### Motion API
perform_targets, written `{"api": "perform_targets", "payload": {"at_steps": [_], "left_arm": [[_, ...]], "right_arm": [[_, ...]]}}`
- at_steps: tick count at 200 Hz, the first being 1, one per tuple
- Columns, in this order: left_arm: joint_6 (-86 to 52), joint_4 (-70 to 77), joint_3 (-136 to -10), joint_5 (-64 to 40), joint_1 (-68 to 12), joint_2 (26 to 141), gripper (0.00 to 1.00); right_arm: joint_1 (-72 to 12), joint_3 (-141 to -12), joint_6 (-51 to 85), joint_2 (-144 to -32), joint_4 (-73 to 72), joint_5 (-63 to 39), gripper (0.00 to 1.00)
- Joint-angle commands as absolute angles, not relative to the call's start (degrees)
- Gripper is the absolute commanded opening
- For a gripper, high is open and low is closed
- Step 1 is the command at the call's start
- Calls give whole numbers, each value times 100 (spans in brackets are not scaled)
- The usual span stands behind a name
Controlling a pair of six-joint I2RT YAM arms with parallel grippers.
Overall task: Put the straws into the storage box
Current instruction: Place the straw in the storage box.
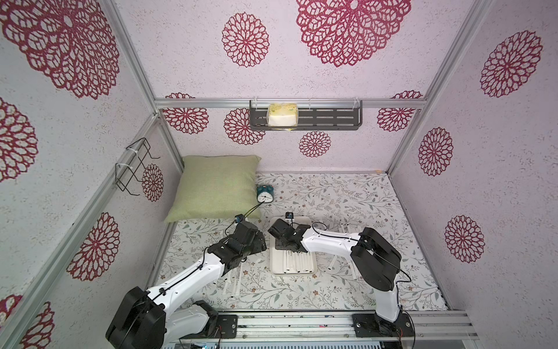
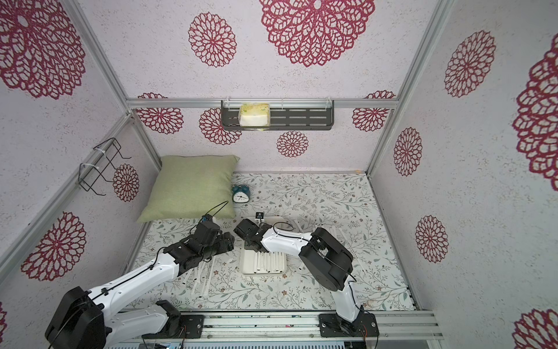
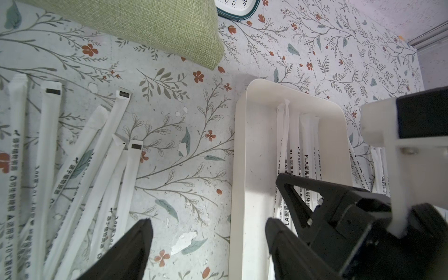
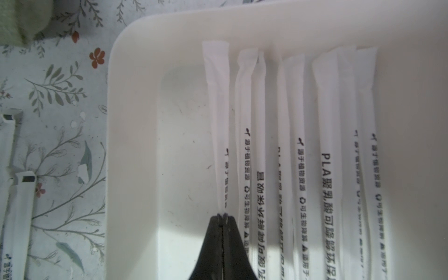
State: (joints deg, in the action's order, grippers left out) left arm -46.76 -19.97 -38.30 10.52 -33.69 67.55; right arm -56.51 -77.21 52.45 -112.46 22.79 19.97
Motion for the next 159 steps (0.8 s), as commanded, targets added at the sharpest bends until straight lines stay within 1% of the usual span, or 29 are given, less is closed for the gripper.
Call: {"api": "perform_targets", "payload": {"at_steps": [1, 43, 89, 114, 138, 159], "left_arm": [[-4627, -1873, -3797, 1013, -3313, 6778, 81], [-4589, -1936, -3846, 1089, -3319, 6715, 81], [-4527, -1995, -3967, 1134, -3311, 6695, 81], [-4506, -2115, -4148, 1050, -3312, 6723, 80], [-4291, -2353, -4475, 1074, -3474, 6769, 79], [-4151, -2475, -4786, 1127, -3746, 6964, 79]], "right_arm": [[-5642, -7770, 5150, -11233, 2355, 2131, 14], [-5645, -7850, 5158, -10993, 2426, 2053, 18], [-5641, -7858, 5184, -10608, 2534, 1948, 28], [-5538, -7660, 5218, -10255, 2743, 1881, 29], [-5148, -6814, 5060, -9318, 2855, 1791, 28], [-4402, -6012, 4378, -8542, 3026, 1277, 24]]}}
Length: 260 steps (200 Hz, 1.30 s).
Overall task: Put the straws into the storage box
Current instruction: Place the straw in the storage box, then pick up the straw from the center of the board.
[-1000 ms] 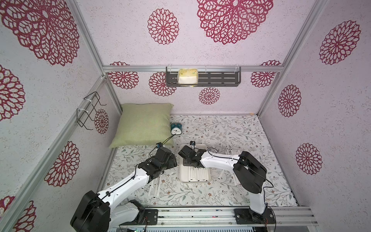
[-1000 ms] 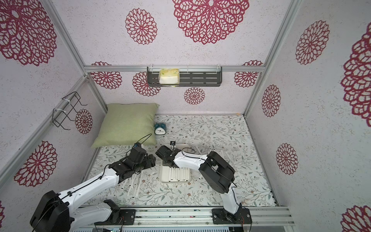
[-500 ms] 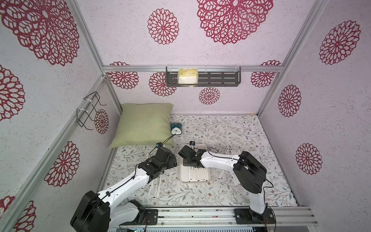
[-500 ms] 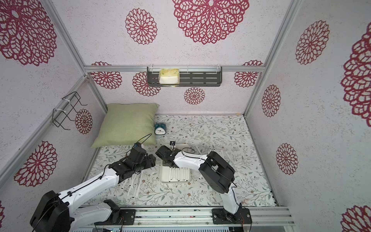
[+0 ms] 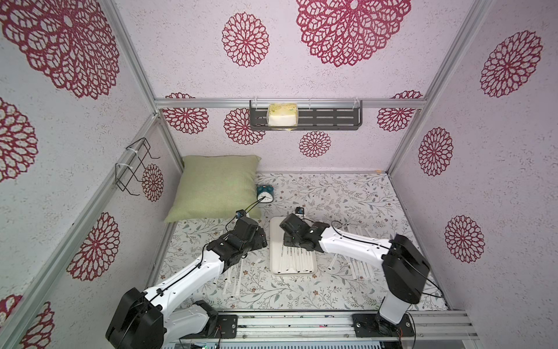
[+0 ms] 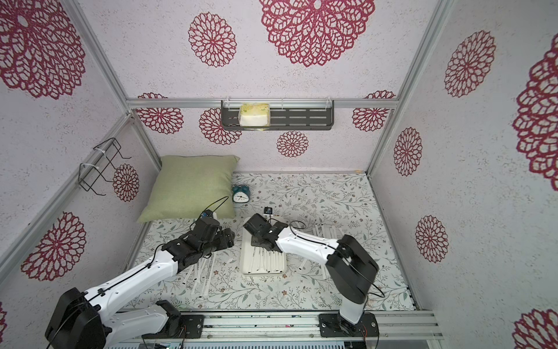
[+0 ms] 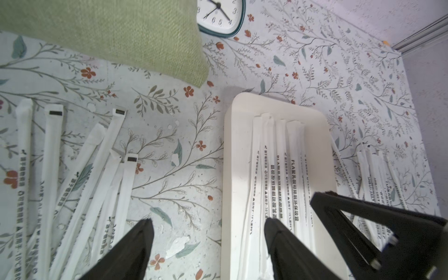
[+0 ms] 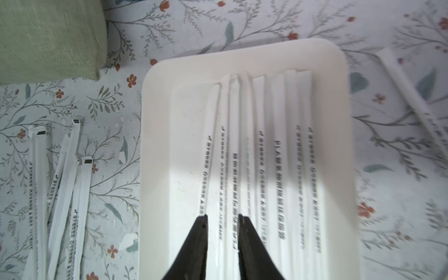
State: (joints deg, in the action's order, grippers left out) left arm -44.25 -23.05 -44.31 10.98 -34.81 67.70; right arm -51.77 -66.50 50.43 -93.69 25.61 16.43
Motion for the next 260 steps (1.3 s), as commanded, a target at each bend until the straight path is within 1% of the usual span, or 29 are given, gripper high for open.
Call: {"api": "perform_targets", "payload": {"at_steps": [1, 13, 29, 55, 78, 106, 180, 200, 237, 260], "left_arm": [[-4150, -2472, -4801, 1126, -3763, 6976, 79], [-4131, -2390, -4921, 1051, -3919, 7167, 80], [-4130, -2216, -5068, 866, -4126, 7513, 80], [-4144, -2088, -5293, 577, -4326, 8058, 80], [-4140, -2047, -5328, 470, -4390, 8207, 81], [-4118, -2049, -5209, 511, -4386, 8156, 81], [-4048, -2061, -5181, 563, -4316, 8200, 81], [-4035, -2050, -5125, 563, -4269, 8154, 81], [-4043, -2009, -4962, 554, -4172, 8018, 81], [-4058, -1996, -4871, 562, -4090, 7914, 81]], "right_arm": [[-4363, -5986, 4338, -8512, 3033, 1258, 24], [-3950, -5747, 3793, -8272, 3197, 1068, 22], [-3569, -5703, 3150, -8256, 3345, 975, 22], [-3050, -5810, 2435, -8599, 3181, 866, 24], [-2662, -5954, 2086, -8992, 2961, 658, 25], [-2469, -6147, 1814, -9469, 2820, 516, 29], [-2343, -6212, 1802, -10068, 2516, 356, 29], [-2351, -6157, 1810, -10137, 2443, 365, 26], [-2353, -6083, 1811, -10054, 2439, 442, 13], [-2359, -6097, 1865, -9837, 2527, 504, 9]]}}
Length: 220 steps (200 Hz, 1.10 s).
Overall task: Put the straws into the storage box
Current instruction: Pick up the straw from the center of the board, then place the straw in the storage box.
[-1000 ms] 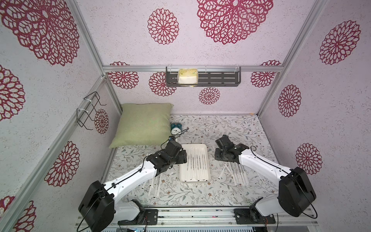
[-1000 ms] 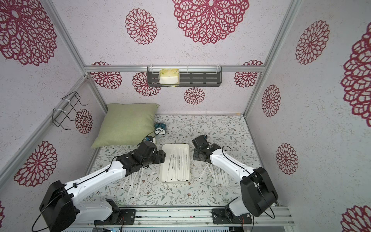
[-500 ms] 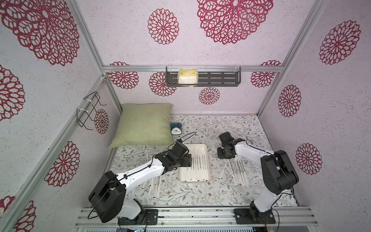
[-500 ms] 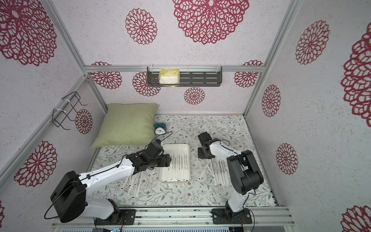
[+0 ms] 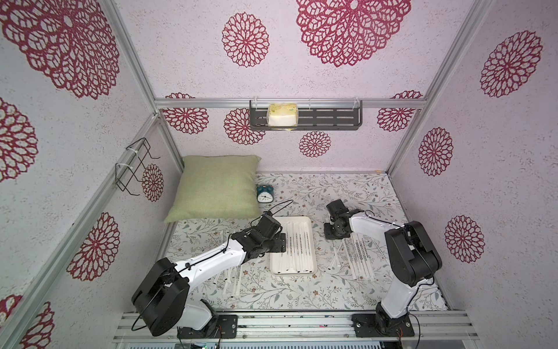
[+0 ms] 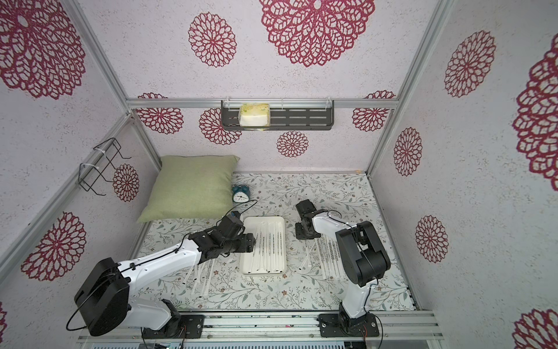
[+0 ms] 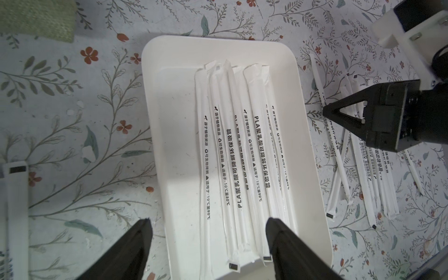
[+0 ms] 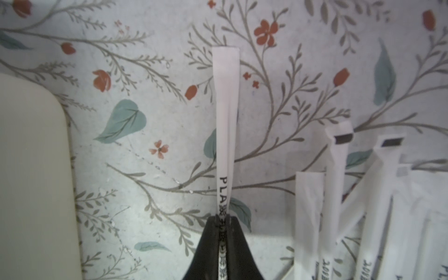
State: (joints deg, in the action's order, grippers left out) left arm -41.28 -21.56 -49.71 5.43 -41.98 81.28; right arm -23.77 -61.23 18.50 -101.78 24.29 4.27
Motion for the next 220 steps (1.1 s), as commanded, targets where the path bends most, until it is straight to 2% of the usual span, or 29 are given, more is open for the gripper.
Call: {"api": "perform_targets", "payload": {"at_steps": [1, 34, 69, 113, 159, 220], "left_arm": [[-4055, -1996, -4870, 562, -4084, 7908, 81], [-4197, -1987, -4584, 581, -3765, 7543, 81], [-4457, -1933, -4165, 612, -3366, 7004, 81], [-4590, -2116, -3920, 1098, -3279, 6332, 80], [-4544, -2269, -3836, 1039, -3253, 6208, 80], [-4545, -2125, -3744, 897, -3252, 6281, 81]], "right_arm": [[-2362, -6098, 1869, -9827, 2533, 507, 9], [-2580, -6324, 2430, -9236, 2853, 231, 8], [-3590, -6716, 3753, -8873, 2971, 282, 5], [-5138, -6844, 5853, -9273, 1581, 1563, 1], [-5583, -7502, 5916, -10366, 1319, 1859, 1], [-5717, -7620, 5895, -11103, 1242, 1730, 1]]}}
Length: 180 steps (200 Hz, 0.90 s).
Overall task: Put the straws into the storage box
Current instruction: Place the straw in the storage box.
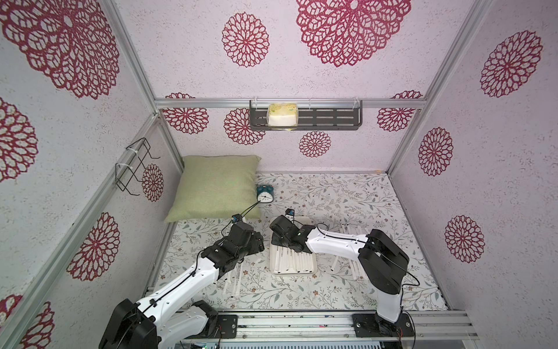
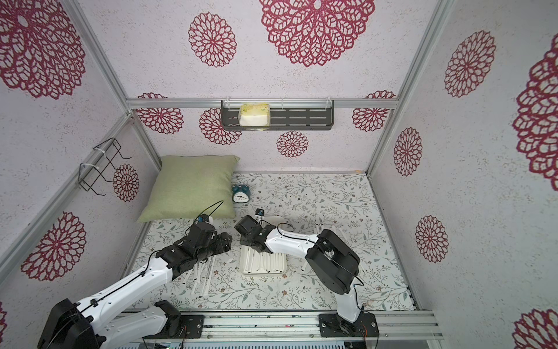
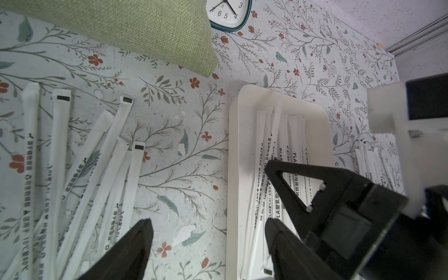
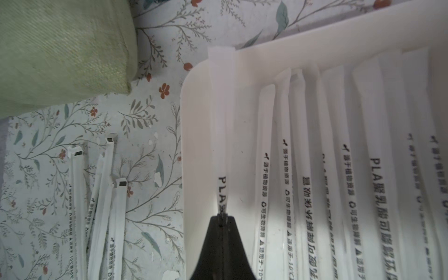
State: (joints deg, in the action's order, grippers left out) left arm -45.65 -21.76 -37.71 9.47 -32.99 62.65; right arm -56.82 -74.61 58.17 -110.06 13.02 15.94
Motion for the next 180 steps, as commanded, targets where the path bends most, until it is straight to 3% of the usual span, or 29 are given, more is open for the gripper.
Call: {"api": "perform_targets", "payload": {"at_steps": [1, 180], "left_arm": [[-4544, -2121, -3744, 897, -3252, 6283, 80], [-4518, -2040, -3814, 809, -3259, 6401, 80]], "right_arm": [[-5719, -7625, 5887, -11110, 1245, 1726, 1], [-5617, -7825, 5150, -11396, 2180, 1592, 1]]}}
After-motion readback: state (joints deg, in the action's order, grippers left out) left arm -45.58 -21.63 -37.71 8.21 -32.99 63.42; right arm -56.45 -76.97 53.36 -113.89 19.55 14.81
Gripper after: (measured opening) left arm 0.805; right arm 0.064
